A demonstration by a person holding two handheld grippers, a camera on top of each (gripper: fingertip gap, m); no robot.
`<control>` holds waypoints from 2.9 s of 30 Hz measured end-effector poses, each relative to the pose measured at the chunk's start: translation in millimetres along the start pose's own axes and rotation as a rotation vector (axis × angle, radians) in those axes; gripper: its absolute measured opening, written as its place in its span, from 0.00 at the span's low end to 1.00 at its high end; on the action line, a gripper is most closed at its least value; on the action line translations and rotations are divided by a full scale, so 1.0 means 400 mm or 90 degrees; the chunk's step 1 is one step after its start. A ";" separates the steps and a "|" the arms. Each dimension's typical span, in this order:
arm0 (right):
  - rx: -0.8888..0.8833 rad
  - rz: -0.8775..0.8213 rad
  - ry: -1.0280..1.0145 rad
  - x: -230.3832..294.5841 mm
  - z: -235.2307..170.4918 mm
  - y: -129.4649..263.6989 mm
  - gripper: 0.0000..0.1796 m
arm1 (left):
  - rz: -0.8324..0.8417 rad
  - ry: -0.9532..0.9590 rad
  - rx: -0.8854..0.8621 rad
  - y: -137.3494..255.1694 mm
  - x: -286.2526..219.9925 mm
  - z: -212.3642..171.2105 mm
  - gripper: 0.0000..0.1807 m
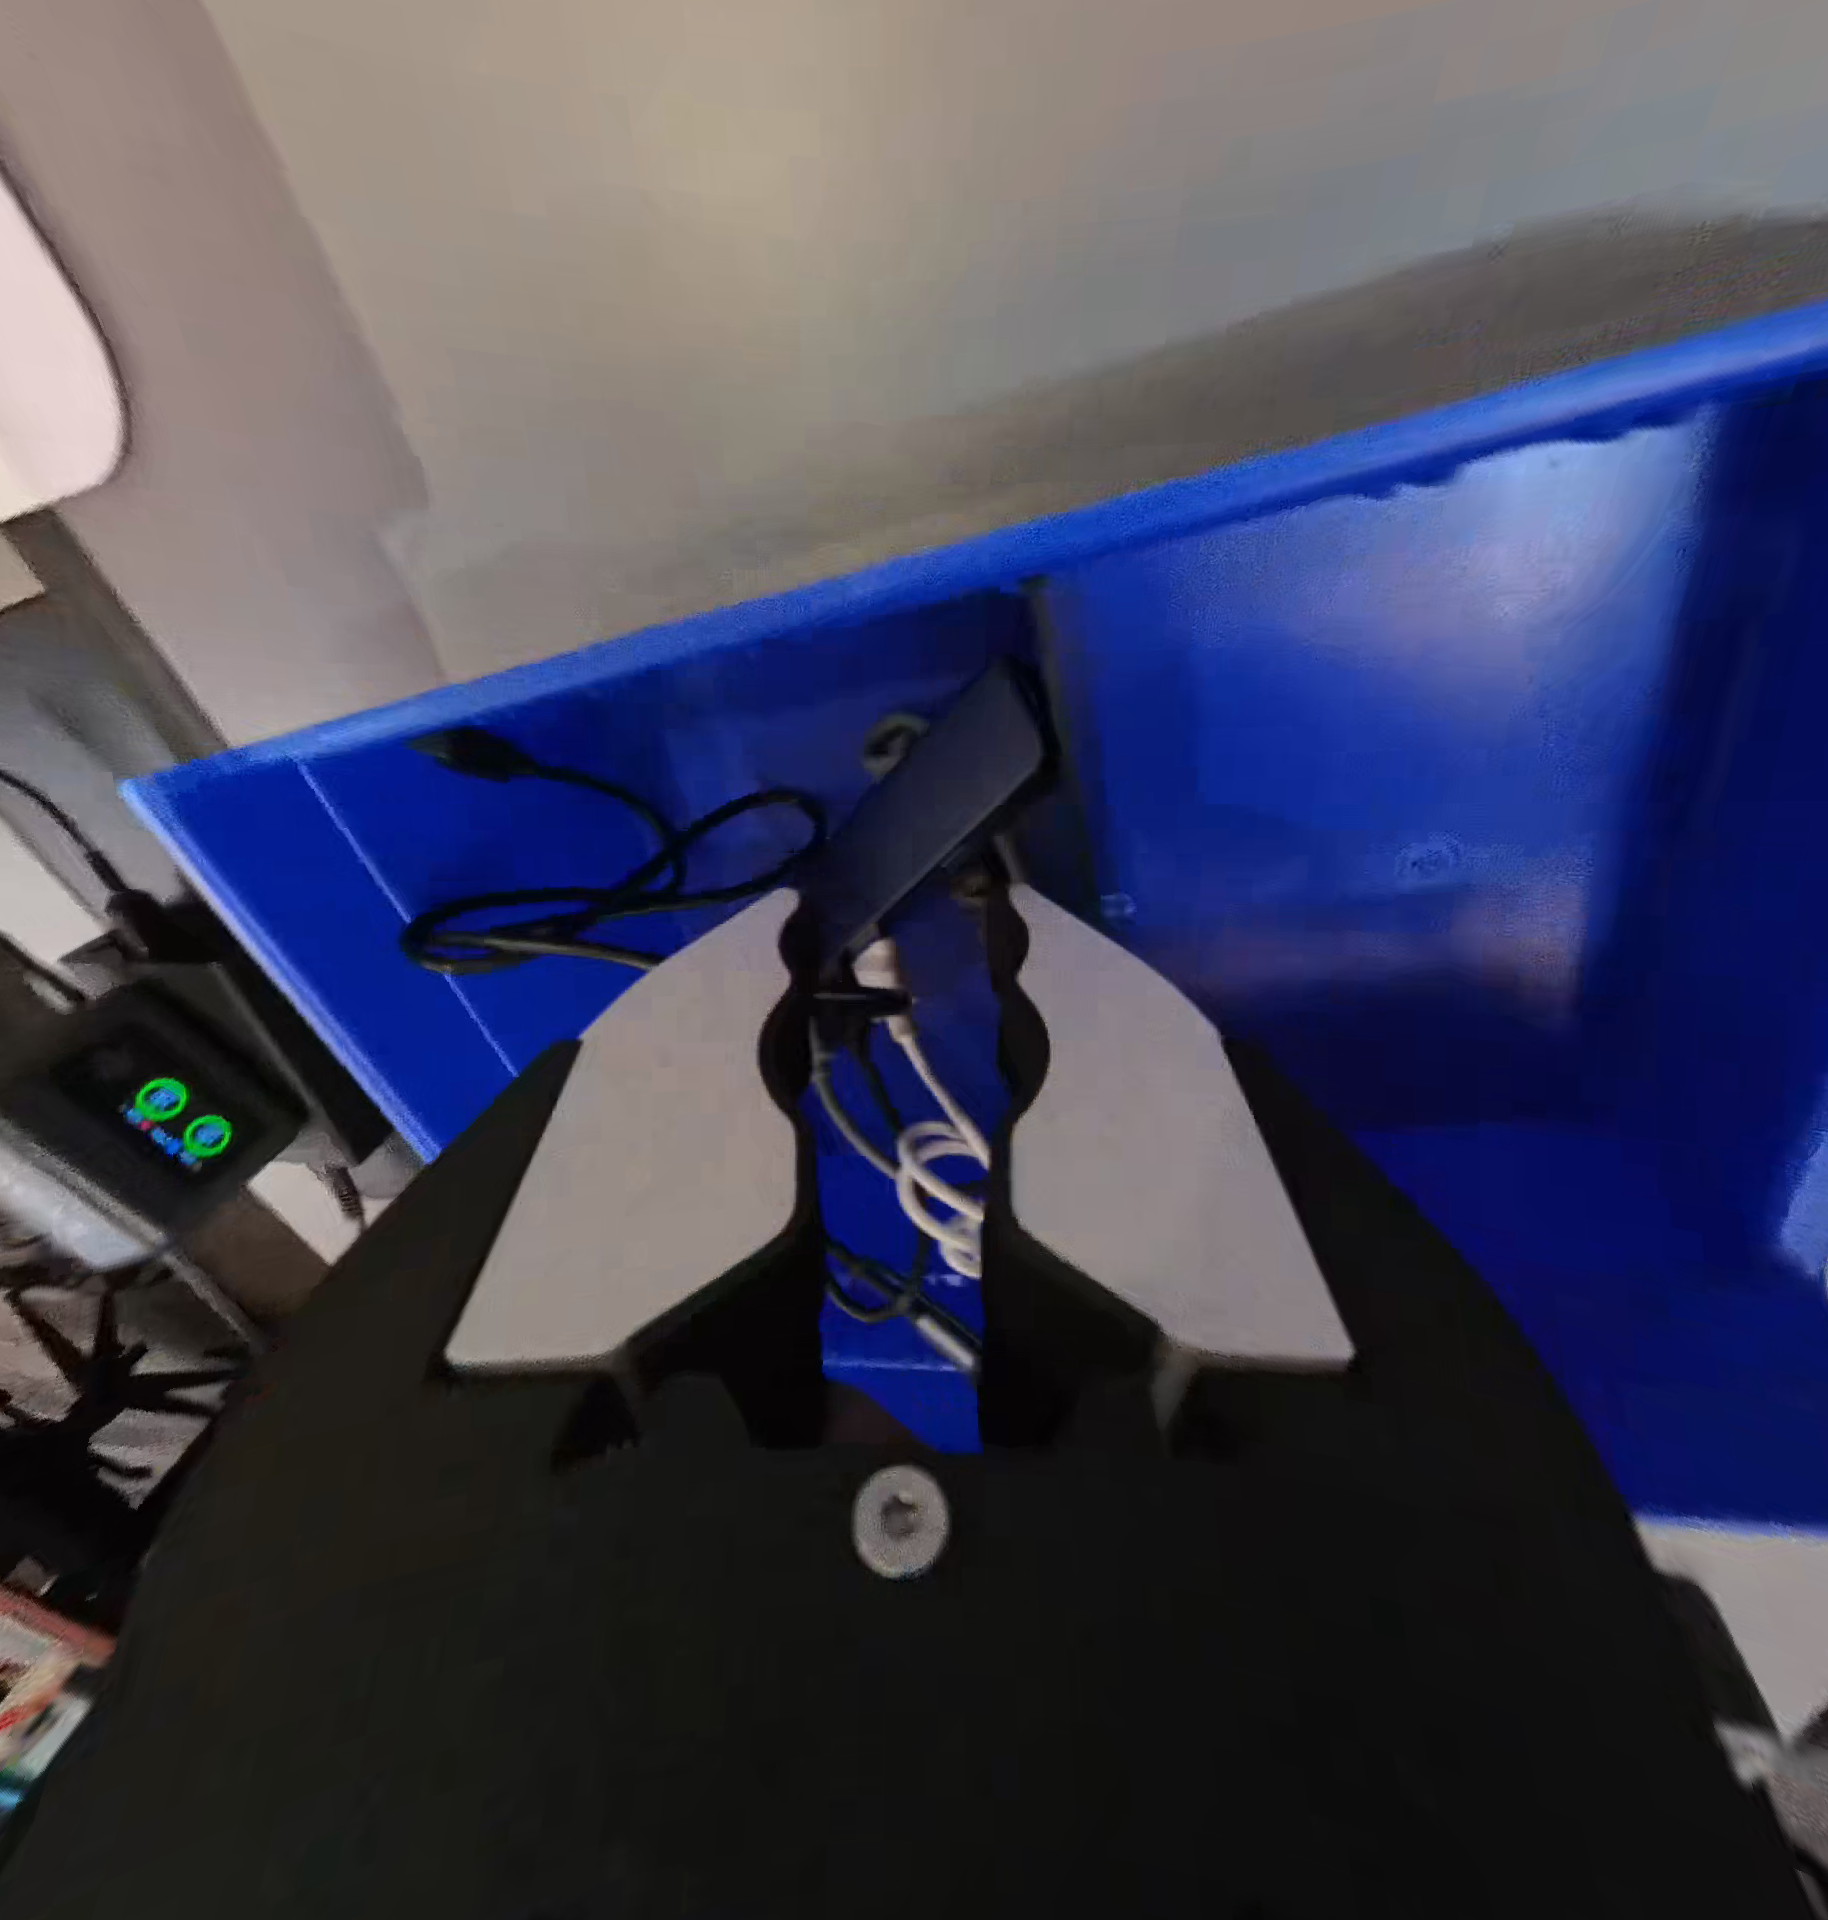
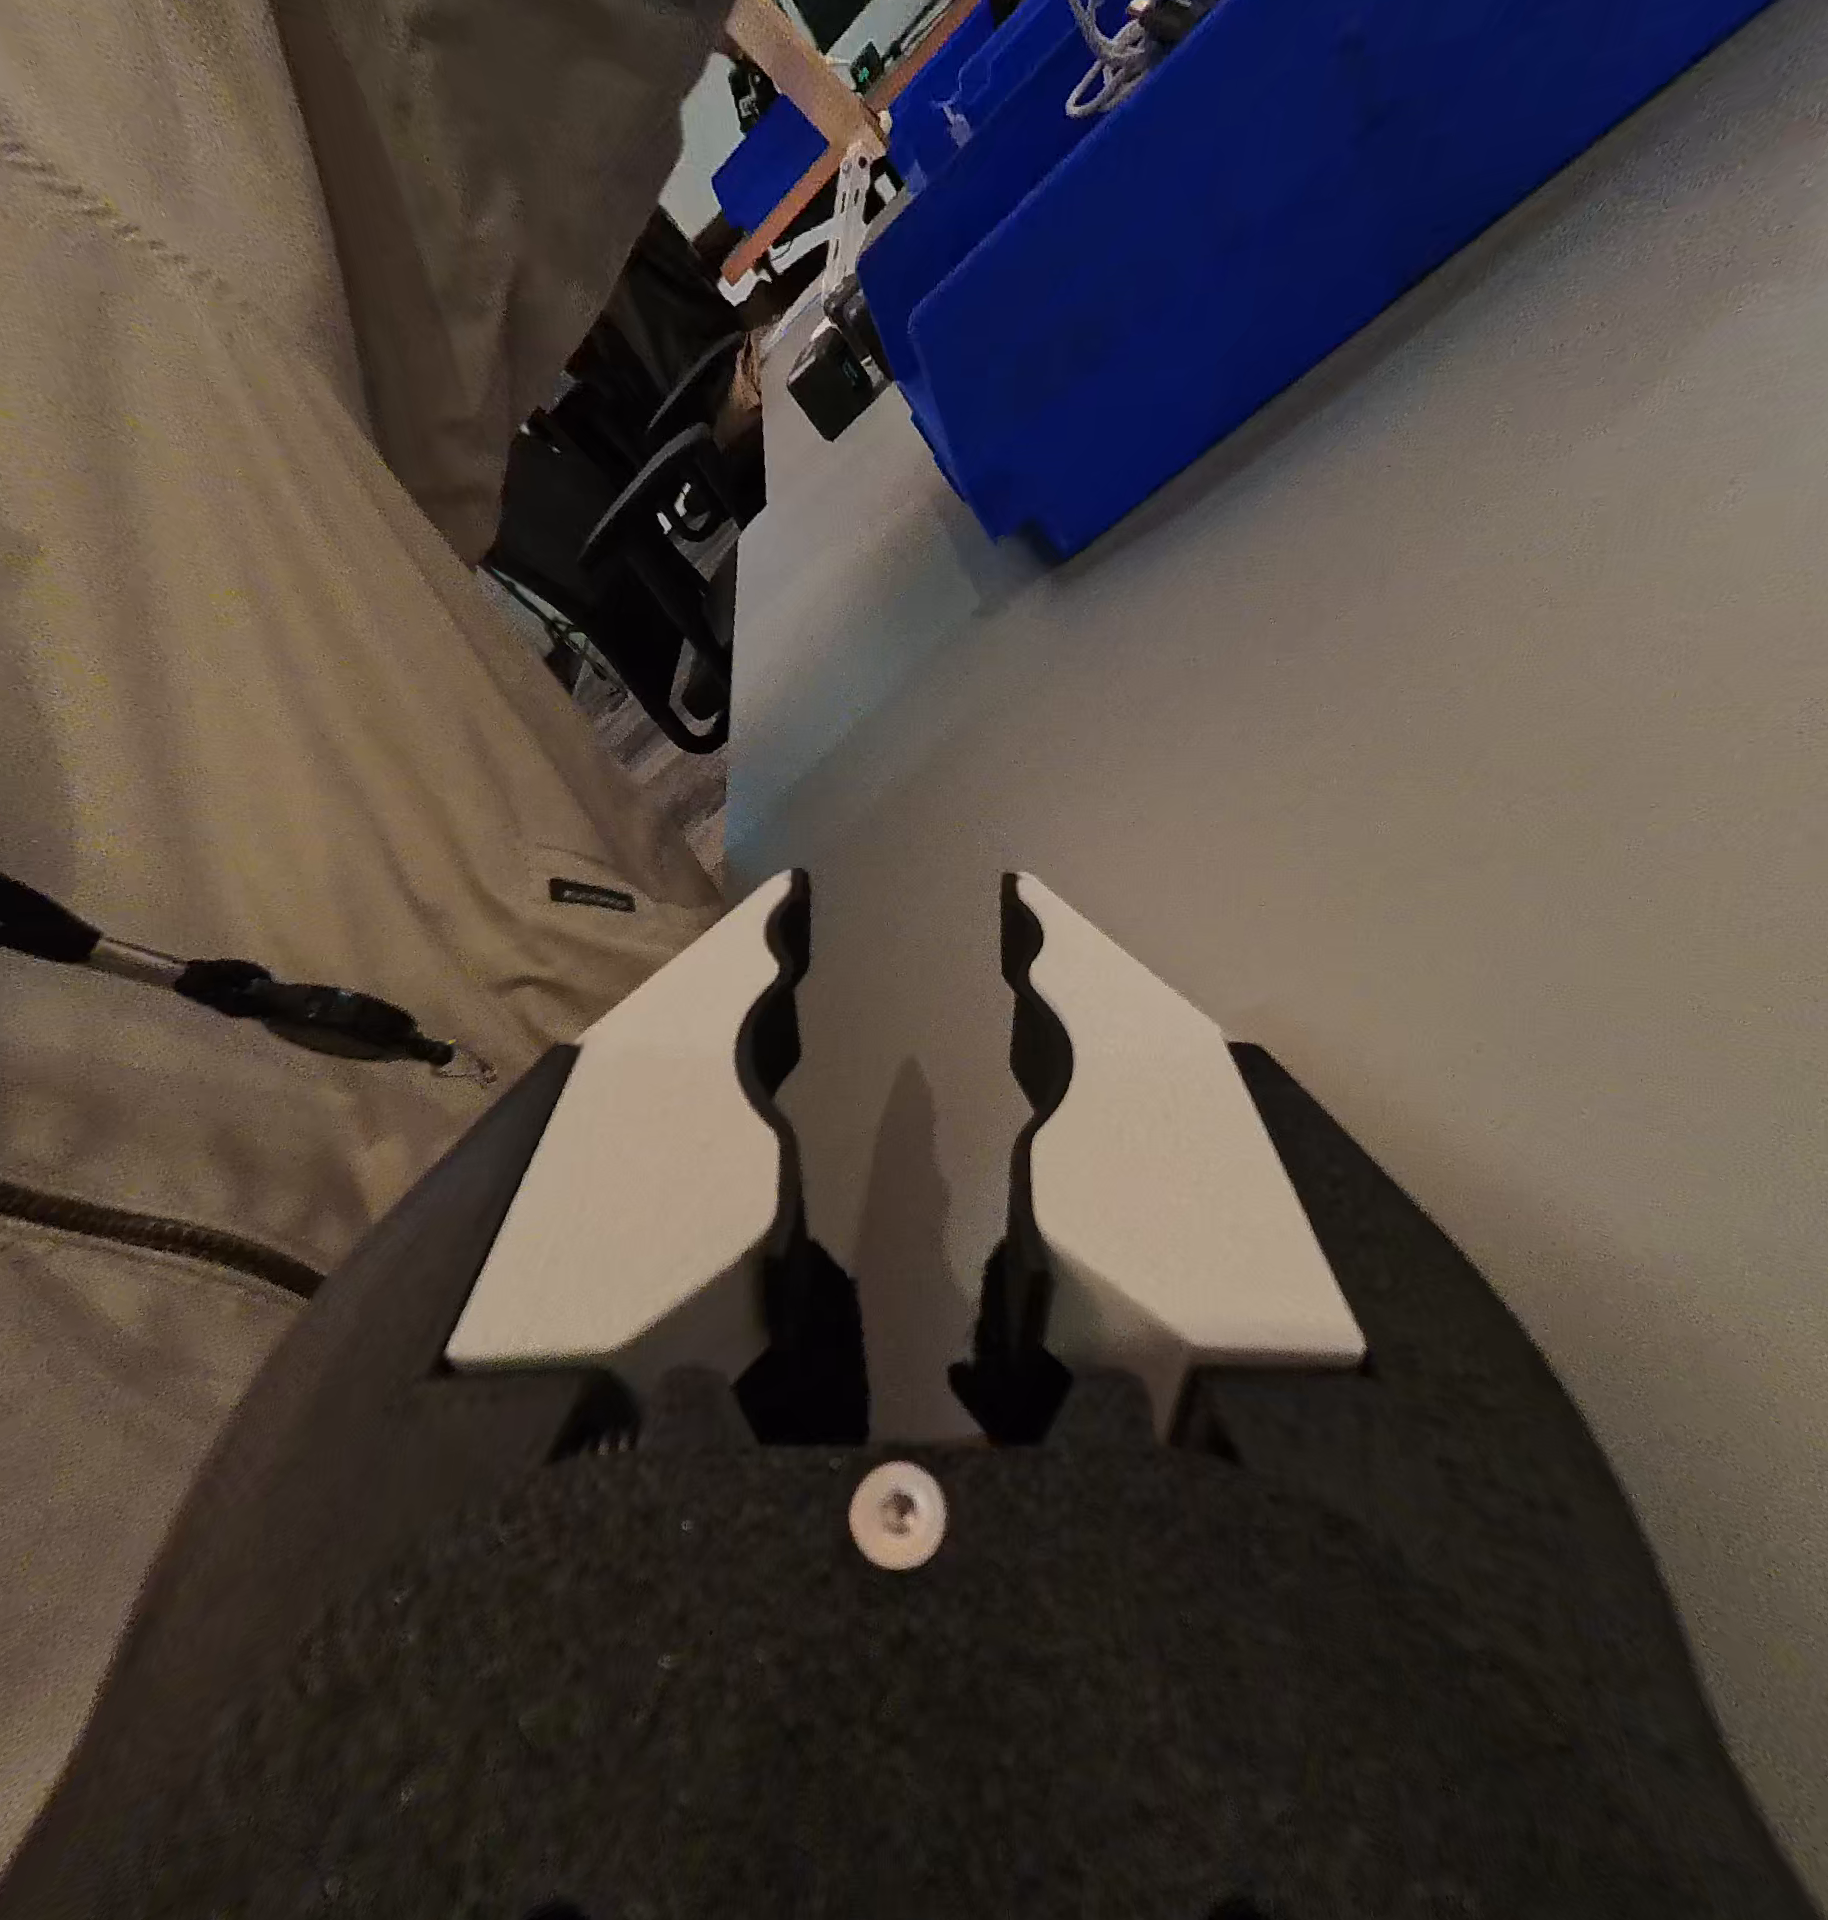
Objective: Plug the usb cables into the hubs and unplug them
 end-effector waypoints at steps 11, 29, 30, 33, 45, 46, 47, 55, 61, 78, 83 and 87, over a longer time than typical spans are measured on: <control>-0.006 0.029 -0.051 -0.015 -0.012 0.025 0.20 | -0.100 -0.044 0.076 -0.109 0.037 -0.032 0.20; 0.010 0.077 -0.088 -0.012 -0.014 0.002 0.21 | -0.003 -0.120 0.073 -0.131 0.023 -0.035 0.22; 0.011 0.078 -0.088 -0.011 -0.015 0.002 0.21 | 0.008 -0.132 0.078 -0.127 0.024 -0.038 0.22; -0.001 0.080 -0.098 -0.015 -0.010 0.006 0.21 | 0.016 -0.138 0.083 -0.113 0.022 -0.044 0.20; -0.009 0.092 -0.118 -0.019 -0.005 0.009 0.21 | -0.019 -0.207 0.030 -0.148 0.031 -0.021 0.17; -0.010 0.094 -0.120 -0.019 -0.005 0.010 0.21 | -0.023 -0.195 0.041 -0.149 0.038 -0.019 0.19; -0.011 0.095 -0.123 -0.020 -0.004 0.011 0.21 | -0.030 -0.177 0.051 -0.151 0.043 -0.017 0.23; 0.002 0.097 -0.121 -0.013 -0.010 0.008 0.21 | -0.056 -0.181 0.059 -0.156 0.044 -0.022 0.18; 0.002 0.099 -0.118 -0.004 -0.010 0.008 0.21 | 0.060 -0.140 0.029 -0.112 0.044 -0.037 0.08; -0.044 -0.010 0.005 0.012 0.098 0.018 0.21 | 0.487 0.095 -0.276 0.364 0.048 0.027 0.06; -0.063 -0.030 0.086 0.042 0.203 0.039 0.21 | 0.576 0.192 -0.542 0.642 0.023 0.115 0.06; -0.125 -0.083 0.167 0.082 0.317 0.084 0.21 | 0.492 0.338 -0.793 0.782 -0.005 0.220 0.06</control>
Point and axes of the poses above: each gripper's, where its closed fingertips meet, y back along the fingers, z out of its top, x = y × z across the jaws, the point moved 6 cm from there along y, back along the fingers, and after that the axes turned 1 degree about -x, right-handed, at the moved point
